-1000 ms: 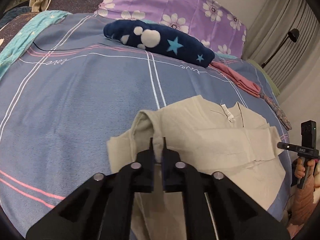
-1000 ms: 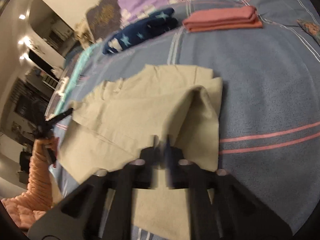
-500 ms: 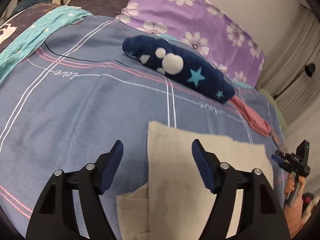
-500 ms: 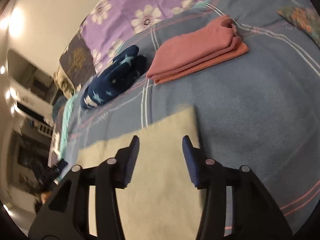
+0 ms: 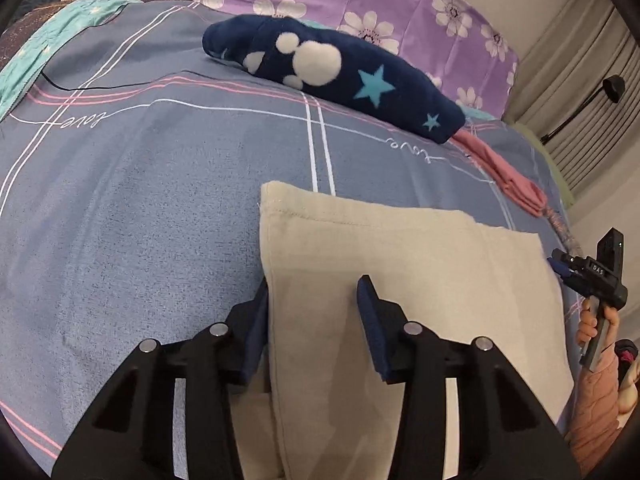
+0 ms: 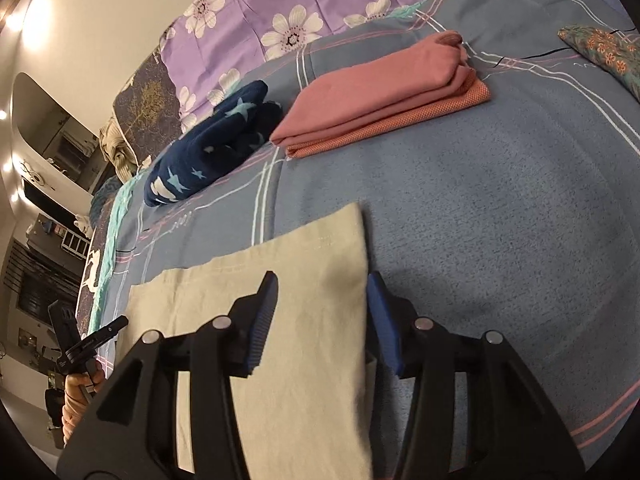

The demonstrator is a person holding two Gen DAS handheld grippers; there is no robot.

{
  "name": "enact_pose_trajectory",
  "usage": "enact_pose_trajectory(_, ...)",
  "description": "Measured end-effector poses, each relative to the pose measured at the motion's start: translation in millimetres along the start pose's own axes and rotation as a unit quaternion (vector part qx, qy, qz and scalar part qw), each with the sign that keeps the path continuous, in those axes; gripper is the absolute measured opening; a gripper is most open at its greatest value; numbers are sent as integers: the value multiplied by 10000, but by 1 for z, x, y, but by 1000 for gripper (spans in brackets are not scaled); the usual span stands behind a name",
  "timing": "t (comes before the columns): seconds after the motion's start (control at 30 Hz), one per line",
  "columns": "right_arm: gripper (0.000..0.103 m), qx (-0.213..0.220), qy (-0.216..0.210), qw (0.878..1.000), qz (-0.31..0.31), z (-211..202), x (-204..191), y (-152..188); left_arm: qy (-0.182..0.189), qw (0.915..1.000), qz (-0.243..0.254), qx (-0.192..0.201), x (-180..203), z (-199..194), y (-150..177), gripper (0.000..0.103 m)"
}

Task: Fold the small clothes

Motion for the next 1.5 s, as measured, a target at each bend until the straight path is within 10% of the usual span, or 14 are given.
enact_pose_trajectory(0.1, 3, -140, 37, 9999, -24, 11, -4, 0, -70, 9999, -60, 129, 3, 4, -8, 22)
enact_pose_trajectory(0.13, 2, -21, 52, 10000, -39, 6, -7, -2, -23, 9998, -71, 166, 6, 0, -9, 1)
enact_pose_trajectory(0.3, 2, 833, -630, 9930, -545, -49, -50, -13, 384, 9943, 368, 927, 31, -76, -1, 1)
enact_pose_trajectory(0.4, 10, 760, -413, 9945, -594, -45, -45, -16, 250, 9929, 486, 1058, 22, -97, 9, 3)
enact_pose_trajectory(0.5, 50, 512, 259, 9979, -304, -29, -20, -4, -391, 9941, 250, 982, -12, -94, 23, 52)
enact_pose_trajectory(0.93, 48, 542, 151, 9984, -30, -110, 10, 135, 554, 9920, 859, 734, 8, -161, 182, 54)
enact_pose_trajectory(1.3, 51, 419, -21, 9990, -154, -135, -6, 202, 120, 9928, 1005, 645, -12, -139, 201, 37)
enact_pose_trajectory(1.4, 52, 430, -38, 9989, -180, -138, -9, 207, 313, 9902, 1119, 769, -5, -144, 200, 1)
enact_pose_trajectory(1.5, 52, 453, 19, 9988, -207, -142, -11, 210, 550, 9863, 1108, 1092, 7, -169, 198, 1)
Point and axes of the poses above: each gripper's, at about its wrist camera, not at the fingertips, and z roughly the way its jaws point, x to its right, y to its underside, the point moved 10 cm from there along z, roughly the way its jaws point, and after that the axes turned 10 degrees about -z, right-handed, at the moved point
